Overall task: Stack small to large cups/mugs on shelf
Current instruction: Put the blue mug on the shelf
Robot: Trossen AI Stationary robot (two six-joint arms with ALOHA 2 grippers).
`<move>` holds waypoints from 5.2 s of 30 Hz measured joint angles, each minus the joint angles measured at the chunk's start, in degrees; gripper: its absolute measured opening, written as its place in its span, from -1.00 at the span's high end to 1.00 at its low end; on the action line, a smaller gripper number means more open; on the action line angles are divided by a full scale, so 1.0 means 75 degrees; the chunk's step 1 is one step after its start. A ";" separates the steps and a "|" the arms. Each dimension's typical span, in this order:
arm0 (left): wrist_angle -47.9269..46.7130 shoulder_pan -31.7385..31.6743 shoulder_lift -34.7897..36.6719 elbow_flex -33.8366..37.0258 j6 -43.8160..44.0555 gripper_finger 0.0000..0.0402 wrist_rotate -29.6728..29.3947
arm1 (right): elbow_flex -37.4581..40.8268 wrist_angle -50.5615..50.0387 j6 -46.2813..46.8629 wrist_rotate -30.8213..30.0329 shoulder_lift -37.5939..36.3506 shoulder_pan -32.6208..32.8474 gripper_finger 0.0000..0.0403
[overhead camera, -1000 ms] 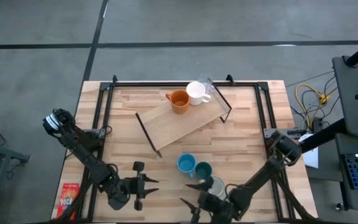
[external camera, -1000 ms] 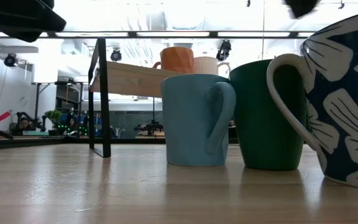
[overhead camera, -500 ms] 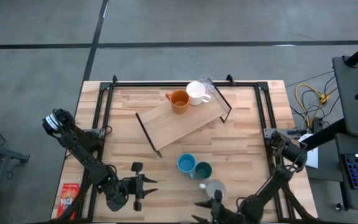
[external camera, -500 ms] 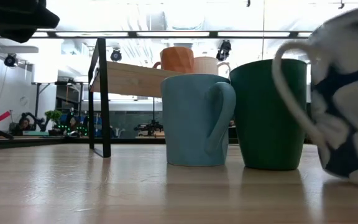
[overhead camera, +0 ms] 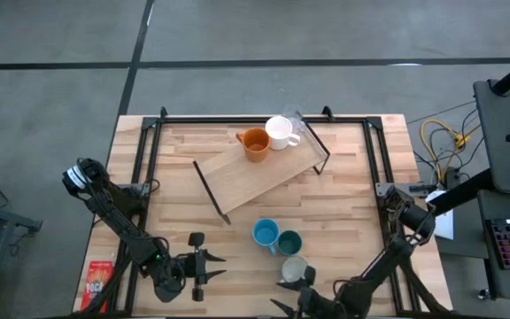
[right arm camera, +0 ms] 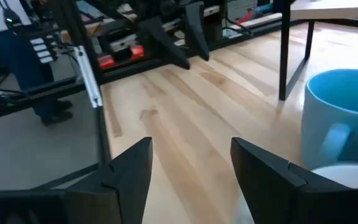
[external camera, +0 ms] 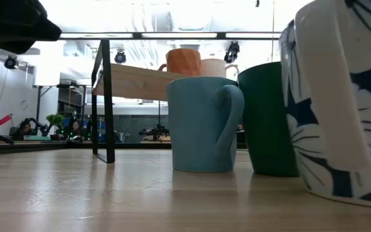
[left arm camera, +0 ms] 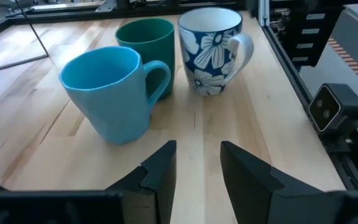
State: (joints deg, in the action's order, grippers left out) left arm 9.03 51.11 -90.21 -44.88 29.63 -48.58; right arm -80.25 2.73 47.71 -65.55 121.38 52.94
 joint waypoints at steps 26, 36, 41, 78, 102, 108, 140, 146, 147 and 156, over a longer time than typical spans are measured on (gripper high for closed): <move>0.0535 0.0003 -0.0004 -0.0011 -0.0322 0.45 0.0038 | -0.1002 0.3509 -0.3467 0.2162 0.1335 -0.0577 0.54; 0.0557 0.0003 -0.0028 -0.0006 -0.0166 0.45 -0.0024 | -0.1399 0.3714 -0.3846 0.1975 0.1872 -0.0946 0.94; 0.0593 0.0003 -0.0214 -0.0006 0.0010 0.45 -0.0029 | -0.1401 0.4090 -0.3964 0.1529 0.1953 -0.0943 0.94; 0.0940 0.0003 -0.0368 -0.0023 0.0000 0.45 -0.0047 | -0.1270 0.0715 -0.0591 -0.0572 0.1950 -0.0631 0.94; 0.0939 0.0002 -0.0368 -0.0011 -0.0003 0.45 -0.0192 | -0.1028 -0.2309 0.2070 -0.0694 0.1944 -0.0645 0.76; 0.0934 0.0003 -0.0368 0.0000 -0.0003 0.45 -0.0192 | -0.1028 -0.2315 0.2100 -0.0756 0.1944 -0.0645 0.47; 0.0961 0.0003 -0.0875 -0.0171 0.0003 0.45 -0.0184 | -0.1019 -0.2965 0.2296 -0.1272 0.1944 -0.1458 0.31; 0.0969 0.0006 -0.0875 -0.0198 0.0000 0.45 -0.0184 | -0.1016 -0.2964 0.2167 -0.1399 0.1938 -0.1461 0.36; 0.0969 0.0006 -0.0875 -0.0198 0.0000 0.45 -0.0184 | -0.1018 -0.2965 0.2159 -0.1416 0.1938 -0.1461 0.37; 0.0960 0.0006 -0.0875 -0.0198 0.0000 0.45 -0.0184 | -0.1016 -0.2933 0.2119 -0.1420 0.1935 -0.1461 0.66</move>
State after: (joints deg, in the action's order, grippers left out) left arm 16.23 51.16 -96.77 -46.37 29.63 -49.95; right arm -87.88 -19.27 63.60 -76.20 135.90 41.98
